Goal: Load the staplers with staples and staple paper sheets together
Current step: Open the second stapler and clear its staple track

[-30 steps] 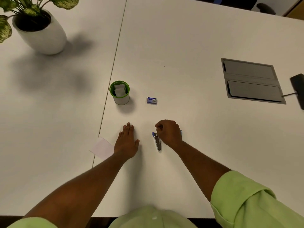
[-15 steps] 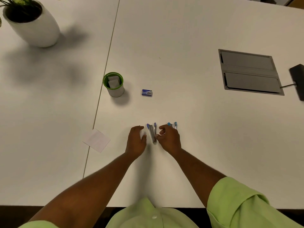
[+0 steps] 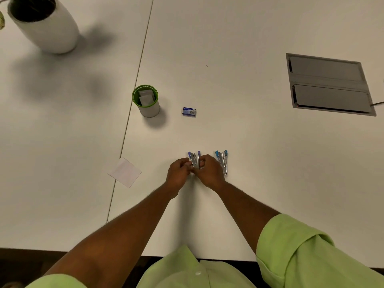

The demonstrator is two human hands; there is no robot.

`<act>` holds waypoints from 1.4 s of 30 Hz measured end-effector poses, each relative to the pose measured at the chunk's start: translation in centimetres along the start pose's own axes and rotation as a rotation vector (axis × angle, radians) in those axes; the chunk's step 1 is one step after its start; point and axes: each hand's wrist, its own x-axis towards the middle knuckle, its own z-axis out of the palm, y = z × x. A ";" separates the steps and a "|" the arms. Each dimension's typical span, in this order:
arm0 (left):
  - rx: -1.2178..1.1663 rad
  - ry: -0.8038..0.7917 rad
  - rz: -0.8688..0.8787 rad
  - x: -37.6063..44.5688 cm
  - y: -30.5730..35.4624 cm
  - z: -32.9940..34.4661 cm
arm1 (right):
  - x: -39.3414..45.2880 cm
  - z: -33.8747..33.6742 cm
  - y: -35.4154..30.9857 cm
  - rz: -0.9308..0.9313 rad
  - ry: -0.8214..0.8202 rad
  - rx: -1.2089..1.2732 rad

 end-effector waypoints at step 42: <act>-0.282 -0.162 -0.163 -0.5 2.0 1.0 | -2.2 -2.8 -2.5 0.016 -0.234 0.504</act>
